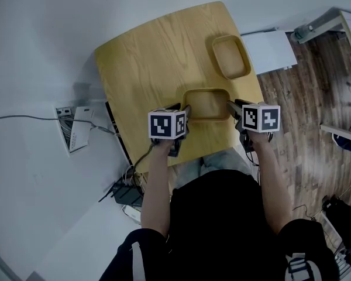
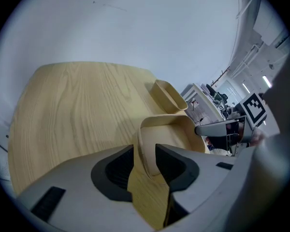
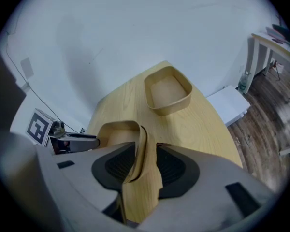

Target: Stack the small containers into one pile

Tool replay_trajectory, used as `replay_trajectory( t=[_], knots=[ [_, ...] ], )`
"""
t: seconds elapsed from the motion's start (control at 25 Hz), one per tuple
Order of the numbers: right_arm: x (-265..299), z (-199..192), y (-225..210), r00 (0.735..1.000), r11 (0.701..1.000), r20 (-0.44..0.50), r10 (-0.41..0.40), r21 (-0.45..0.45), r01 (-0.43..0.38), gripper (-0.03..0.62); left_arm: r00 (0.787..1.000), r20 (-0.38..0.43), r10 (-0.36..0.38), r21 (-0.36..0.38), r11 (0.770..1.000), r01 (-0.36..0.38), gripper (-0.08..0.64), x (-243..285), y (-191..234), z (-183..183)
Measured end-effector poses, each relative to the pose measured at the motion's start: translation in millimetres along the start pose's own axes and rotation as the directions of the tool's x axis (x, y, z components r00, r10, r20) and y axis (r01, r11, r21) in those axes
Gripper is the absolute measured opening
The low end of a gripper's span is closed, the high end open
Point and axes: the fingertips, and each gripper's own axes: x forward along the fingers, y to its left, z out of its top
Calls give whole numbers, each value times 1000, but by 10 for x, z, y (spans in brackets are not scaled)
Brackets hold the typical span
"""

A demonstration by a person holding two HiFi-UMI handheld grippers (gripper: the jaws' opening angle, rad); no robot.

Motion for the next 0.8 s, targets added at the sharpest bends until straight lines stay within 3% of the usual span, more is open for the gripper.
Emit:
replay_trajectory(
  t=[0.8],
  knots=[
    [282,-185,-47,996,994,-31,85,64,-83,101,999,-47,5,15,1000,-5,110,296,4,-125]
  ],
)
